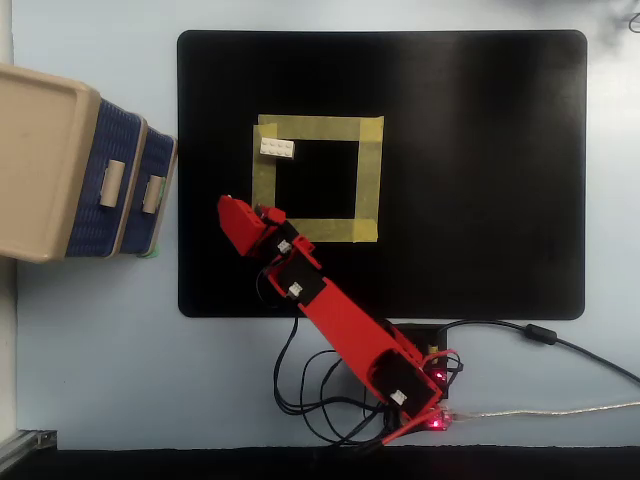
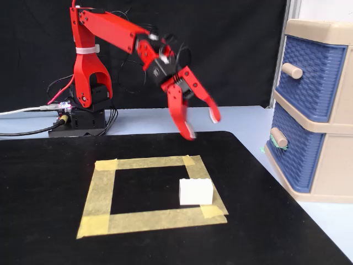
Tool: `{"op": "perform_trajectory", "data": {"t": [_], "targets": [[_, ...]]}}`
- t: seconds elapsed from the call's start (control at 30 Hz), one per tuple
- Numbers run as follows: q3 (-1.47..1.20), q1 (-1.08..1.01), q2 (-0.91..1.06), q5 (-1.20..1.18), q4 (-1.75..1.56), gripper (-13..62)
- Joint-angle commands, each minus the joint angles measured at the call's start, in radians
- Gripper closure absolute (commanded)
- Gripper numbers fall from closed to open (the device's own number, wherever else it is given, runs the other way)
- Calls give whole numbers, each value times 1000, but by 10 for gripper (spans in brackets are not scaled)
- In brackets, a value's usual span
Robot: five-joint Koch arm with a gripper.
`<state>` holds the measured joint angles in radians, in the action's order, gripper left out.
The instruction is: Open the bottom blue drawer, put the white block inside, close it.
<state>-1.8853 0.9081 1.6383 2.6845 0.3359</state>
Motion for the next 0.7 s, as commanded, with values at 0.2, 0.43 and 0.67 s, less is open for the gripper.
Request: {"op": "perform_trajectory", "data": {"t": [0.2, 0.43, 0.67], "targets": [[-175, 92, -291, 137, -1022, 158], [-43, 107, -563, 336, -1299, 157], [103, 143, -566, 446, -1114, 158]]}}
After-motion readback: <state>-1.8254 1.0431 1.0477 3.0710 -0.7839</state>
